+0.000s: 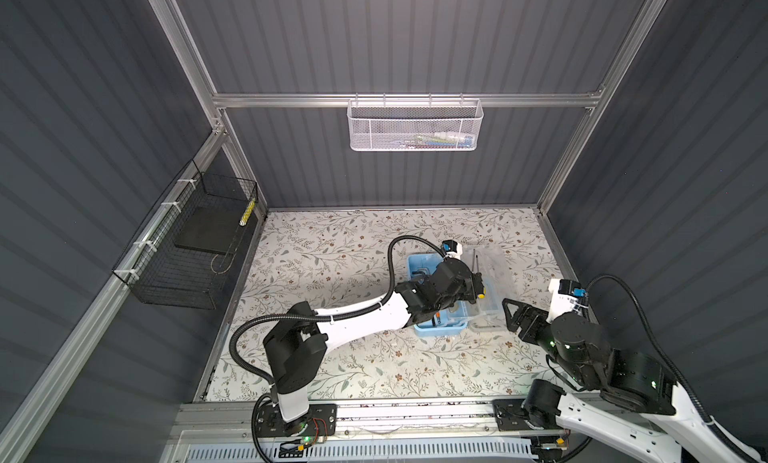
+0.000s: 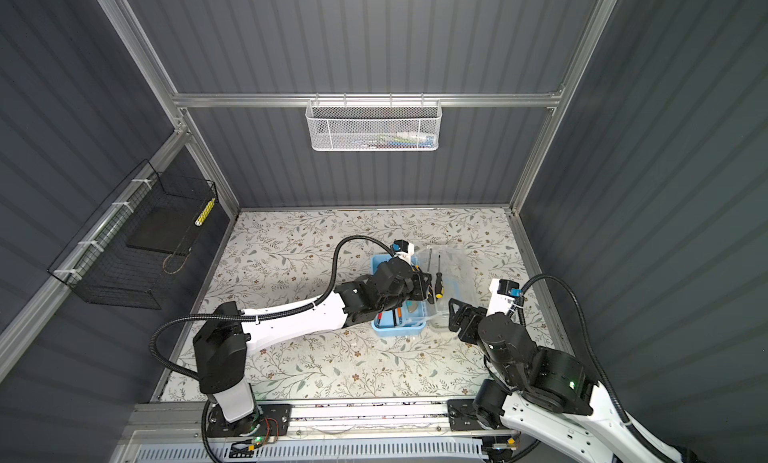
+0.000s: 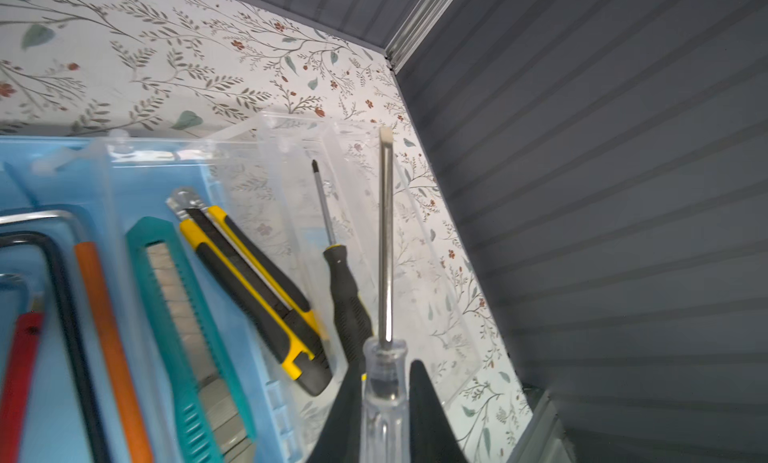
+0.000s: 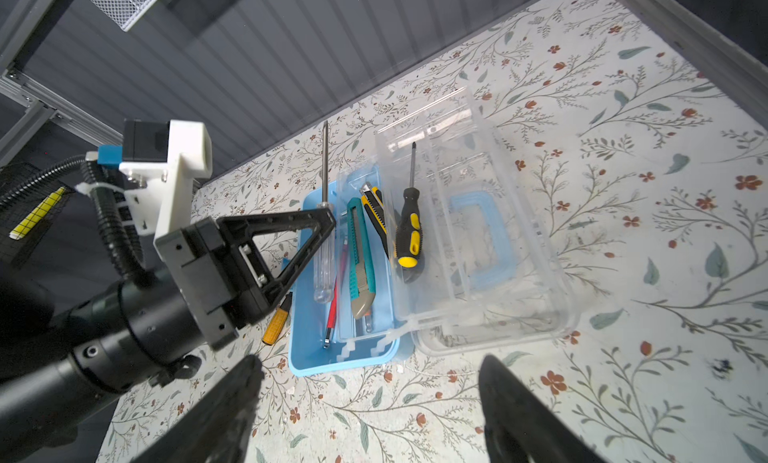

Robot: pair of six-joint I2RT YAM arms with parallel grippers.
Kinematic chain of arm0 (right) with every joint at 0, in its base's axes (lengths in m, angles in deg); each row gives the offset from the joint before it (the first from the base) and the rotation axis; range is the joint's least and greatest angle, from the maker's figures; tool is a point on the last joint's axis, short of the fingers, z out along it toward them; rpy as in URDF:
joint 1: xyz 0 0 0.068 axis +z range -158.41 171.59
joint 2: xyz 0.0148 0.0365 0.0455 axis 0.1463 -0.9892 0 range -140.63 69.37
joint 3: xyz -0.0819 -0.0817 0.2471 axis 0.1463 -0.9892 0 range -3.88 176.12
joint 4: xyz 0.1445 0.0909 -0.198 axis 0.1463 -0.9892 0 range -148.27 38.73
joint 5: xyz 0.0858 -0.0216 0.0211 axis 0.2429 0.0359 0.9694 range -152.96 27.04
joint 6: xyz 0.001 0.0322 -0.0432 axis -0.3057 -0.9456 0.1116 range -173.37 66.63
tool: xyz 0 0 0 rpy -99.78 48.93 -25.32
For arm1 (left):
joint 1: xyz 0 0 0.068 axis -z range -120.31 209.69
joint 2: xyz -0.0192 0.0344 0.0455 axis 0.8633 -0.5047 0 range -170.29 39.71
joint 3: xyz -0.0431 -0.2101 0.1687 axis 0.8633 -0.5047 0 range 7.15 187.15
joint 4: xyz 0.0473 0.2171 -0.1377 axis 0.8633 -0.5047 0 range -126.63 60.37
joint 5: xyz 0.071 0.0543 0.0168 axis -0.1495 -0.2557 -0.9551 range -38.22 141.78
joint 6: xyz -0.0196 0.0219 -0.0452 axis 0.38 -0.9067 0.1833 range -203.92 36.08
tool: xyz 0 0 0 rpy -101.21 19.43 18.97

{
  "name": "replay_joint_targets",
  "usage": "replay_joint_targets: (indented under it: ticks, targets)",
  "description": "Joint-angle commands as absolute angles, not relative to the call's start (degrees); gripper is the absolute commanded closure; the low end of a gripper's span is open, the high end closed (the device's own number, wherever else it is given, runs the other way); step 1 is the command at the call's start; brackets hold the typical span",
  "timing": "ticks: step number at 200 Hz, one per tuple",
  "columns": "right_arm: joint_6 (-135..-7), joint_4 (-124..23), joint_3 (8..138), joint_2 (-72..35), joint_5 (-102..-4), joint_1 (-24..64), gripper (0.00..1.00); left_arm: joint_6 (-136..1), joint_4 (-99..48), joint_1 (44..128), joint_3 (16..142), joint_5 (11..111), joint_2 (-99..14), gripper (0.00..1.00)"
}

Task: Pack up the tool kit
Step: 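Lift the clear-handled screwdriver with the left gripper over the clear tray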

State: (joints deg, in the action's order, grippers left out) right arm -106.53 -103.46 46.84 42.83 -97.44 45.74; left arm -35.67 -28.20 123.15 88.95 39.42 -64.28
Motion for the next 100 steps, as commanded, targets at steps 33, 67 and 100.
replay_joint_targets:
  ticks: [33, 67, 100]
  targets:
    - [-106.58, -105.34, 47.08, 43.23, -98.92, 45.64, 0.19, -31.2, -23.26, 124.19, 95.48, 40.41, -71.19, 1.0]
    - [-106.38, -105.75, 47.26, 42.96, -99.12, 45.64, 0.18, -30.23, -23.76, 124.73, 98.38, 40.69, -75.21, 1.0]
    - [-106.39, -105.75, 46.75, 43.77, -99.19, 45.57, 0.18, -28.44, -24.29, 124.9, 99.26, 40.74, -77.73, 1.0]
